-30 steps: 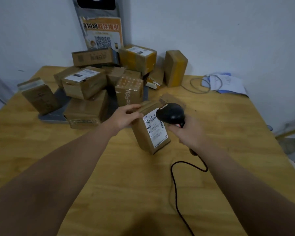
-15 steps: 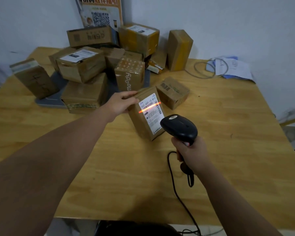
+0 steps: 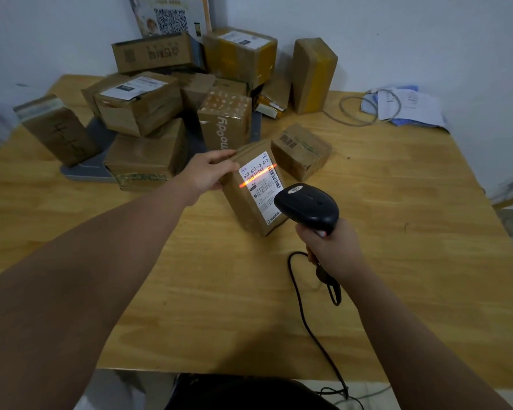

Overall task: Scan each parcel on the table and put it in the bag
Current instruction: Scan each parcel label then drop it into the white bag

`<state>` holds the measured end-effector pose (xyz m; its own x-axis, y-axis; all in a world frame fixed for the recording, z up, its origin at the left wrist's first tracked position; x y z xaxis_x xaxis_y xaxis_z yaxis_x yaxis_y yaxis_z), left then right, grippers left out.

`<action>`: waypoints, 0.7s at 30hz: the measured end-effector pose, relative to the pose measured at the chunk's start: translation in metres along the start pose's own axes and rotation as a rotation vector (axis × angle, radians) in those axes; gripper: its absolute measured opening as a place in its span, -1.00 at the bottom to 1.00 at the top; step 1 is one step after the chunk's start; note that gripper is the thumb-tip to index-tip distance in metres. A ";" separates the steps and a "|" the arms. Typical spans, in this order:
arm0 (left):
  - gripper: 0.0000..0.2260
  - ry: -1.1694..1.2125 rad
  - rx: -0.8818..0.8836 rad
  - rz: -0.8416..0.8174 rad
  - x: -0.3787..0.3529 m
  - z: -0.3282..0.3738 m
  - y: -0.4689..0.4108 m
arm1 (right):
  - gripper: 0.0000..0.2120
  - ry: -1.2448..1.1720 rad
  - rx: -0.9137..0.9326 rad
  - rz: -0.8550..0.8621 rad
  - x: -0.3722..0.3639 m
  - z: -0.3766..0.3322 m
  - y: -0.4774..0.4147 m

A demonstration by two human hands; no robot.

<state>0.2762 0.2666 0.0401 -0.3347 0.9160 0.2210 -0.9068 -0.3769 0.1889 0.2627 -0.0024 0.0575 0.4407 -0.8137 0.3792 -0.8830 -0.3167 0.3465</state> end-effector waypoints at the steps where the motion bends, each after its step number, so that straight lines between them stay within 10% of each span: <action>1: -0.62 -0.001 0.003 0.003 0.001 0.000 0.000 | -0.83 0.000 0.000 -0.003 -0.001 0.000 -0.001; 21: -0.60 0.012 0.006 0.022 0.006 -0.002 0.016 | -0.74 0.103 0.012 -0.016 -0.017 -0.020 -0.012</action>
<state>0.2592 0.2669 0.0421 -0.3573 0.9091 0.2141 -0.8978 -0.3975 0.1896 0.2693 0.0246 0.0641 0.4683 -0.7544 0.4600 -0.8774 -0.3355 0.3429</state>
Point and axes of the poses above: each hand's wrist, its own y-axis away from the middle knuckle, its own x-axis out of the back of the hand, z = x × y, the point moved 10 cm from there along -y, towards the middle knuckle, and after that the axes turned 8 degrees about -x, right-handed, at the moved point
